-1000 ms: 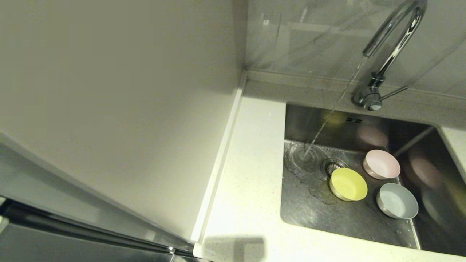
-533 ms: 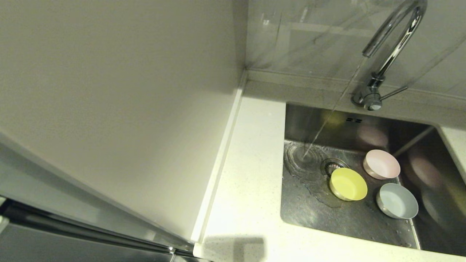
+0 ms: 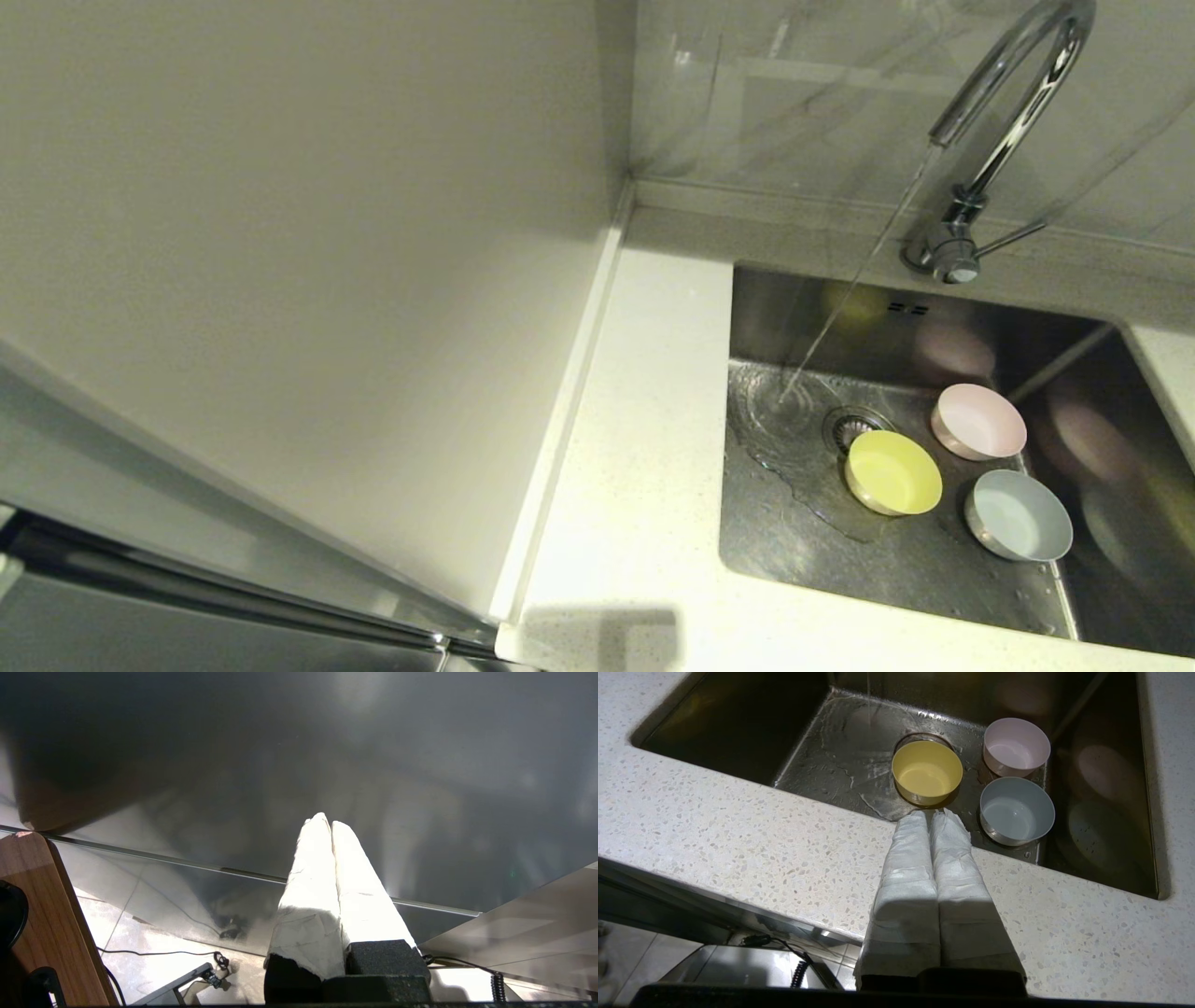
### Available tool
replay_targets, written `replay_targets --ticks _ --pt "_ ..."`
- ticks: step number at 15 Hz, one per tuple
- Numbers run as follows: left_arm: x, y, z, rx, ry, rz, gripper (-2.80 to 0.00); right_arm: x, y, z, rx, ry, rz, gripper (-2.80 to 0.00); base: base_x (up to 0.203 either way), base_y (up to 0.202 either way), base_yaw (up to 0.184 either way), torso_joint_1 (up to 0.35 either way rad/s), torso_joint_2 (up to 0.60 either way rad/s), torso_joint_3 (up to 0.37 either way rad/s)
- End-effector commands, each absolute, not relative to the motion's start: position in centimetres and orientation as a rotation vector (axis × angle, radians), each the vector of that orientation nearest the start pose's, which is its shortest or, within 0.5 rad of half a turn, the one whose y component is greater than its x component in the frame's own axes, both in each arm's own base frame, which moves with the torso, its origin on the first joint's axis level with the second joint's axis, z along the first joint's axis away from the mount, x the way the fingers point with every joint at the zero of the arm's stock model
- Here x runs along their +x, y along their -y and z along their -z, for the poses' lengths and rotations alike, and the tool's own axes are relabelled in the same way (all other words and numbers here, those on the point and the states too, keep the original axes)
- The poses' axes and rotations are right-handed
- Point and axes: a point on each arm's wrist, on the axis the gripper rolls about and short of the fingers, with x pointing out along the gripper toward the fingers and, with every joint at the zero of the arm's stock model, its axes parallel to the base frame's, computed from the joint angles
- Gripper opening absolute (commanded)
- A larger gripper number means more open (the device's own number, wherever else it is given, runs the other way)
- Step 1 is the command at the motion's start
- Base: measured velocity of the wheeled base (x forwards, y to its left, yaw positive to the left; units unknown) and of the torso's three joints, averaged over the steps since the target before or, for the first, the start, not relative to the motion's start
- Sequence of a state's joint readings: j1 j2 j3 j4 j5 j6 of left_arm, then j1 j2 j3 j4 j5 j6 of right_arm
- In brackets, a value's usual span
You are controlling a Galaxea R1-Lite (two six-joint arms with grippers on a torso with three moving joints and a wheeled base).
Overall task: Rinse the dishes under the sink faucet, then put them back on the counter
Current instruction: Wait for the water to rinse the bowl
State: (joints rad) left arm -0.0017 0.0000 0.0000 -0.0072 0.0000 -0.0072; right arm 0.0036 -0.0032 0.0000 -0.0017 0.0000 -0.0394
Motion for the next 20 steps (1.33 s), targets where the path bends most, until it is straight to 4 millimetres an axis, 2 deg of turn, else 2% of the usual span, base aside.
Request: replay_targets --ticks 1,20 --pt "-2.26 0.0 -7.54 -0.008 0.005 0.002 -2.8 -2.28 0.01 -7.56 -0.04 0.002 -0.005 -2.8 0.0 0.0 0.0 0.0 0.0 0.0" --pt "-2.26 0.0 -7.54 -0.008 0.005 0.002 -2.8 -2.28 0.01 -7.56 -0.04 0.002 -0.005 -2.8 0.0 0.0 0.0 0.0 0.0 0.0"
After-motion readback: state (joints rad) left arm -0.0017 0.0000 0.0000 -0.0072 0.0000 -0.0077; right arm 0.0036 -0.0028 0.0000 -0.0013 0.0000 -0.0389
